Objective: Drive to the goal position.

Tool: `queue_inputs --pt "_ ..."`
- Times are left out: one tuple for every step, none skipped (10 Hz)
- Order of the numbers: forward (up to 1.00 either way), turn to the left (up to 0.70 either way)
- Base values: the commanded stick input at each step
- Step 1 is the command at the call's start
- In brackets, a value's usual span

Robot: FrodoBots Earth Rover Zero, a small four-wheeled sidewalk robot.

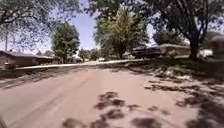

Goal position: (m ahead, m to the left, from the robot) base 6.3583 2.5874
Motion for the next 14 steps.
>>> queue_inputs --pt "0.70 0.00" --pt "0.70 0.00" --pt "0.70 0.00" --pt "0.70 0.00" --pt "0.70 0.00" --pt "0.70 0.00" --pt "0.70 0.00" --pt "0.70 0.00" --pt "0.70 0.00" --pt "0.70 0.00" --pt "0.70 0.00" --pt "0.70 0.00" --pt "0.70 0.00" --pt "0.70 0.00"
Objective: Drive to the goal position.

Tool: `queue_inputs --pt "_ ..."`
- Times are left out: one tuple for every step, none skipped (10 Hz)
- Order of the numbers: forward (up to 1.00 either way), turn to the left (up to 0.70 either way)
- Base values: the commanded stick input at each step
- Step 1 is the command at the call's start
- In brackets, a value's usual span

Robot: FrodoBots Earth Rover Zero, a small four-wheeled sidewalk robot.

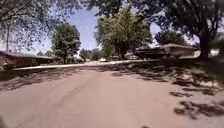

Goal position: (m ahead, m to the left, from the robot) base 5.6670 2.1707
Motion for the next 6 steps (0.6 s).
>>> queue_inputs --pt "0.70 0.00" --pt "0.70 0.00" --pt "0.70 0.00" --pt "0.70 0.00" --pt "0.70 0.00" --pt "0.70 0.00"
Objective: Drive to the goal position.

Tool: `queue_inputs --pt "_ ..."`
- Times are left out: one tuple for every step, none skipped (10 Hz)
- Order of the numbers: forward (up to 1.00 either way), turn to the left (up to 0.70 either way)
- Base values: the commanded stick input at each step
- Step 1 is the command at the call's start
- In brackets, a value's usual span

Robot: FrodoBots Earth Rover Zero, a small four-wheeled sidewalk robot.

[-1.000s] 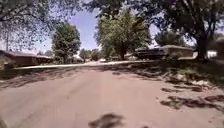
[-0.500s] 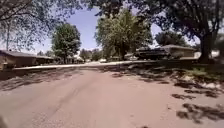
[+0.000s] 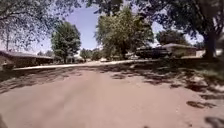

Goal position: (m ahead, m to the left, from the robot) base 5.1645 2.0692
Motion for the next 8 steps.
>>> queue_inputs --pt "0.70 0.00" --pt "0.70 0.00" --pt "0.70 0.00" --pt "0.70 0.00" --pt "0.70 0.00" --pt "0.70 0.00" --pt "0.70 0.00" --pt "0.70 0.00"
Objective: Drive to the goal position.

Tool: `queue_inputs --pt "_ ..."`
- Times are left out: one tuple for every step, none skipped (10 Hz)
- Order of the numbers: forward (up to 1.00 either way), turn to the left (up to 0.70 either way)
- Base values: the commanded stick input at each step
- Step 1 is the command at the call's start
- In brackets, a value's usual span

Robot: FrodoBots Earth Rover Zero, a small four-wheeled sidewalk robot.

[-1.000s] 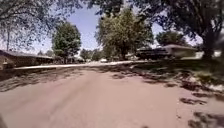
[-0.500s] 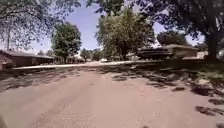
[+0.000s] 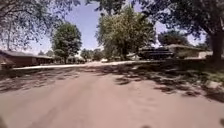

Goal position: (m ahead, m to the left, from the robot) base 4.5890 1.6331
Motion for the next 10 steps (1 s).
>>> queue_inputs --pt "0.70 0.00" --pt "0.70 0.00" --pt "0.70 0.00" --pt "0.70 0.00" --pt "0.70 0.00" --pt "0.70 0.00" --pt "0.70 0.00" --pt "0.70 0.00" --pt "0.70 0.00" --pt "0.70 0.00"
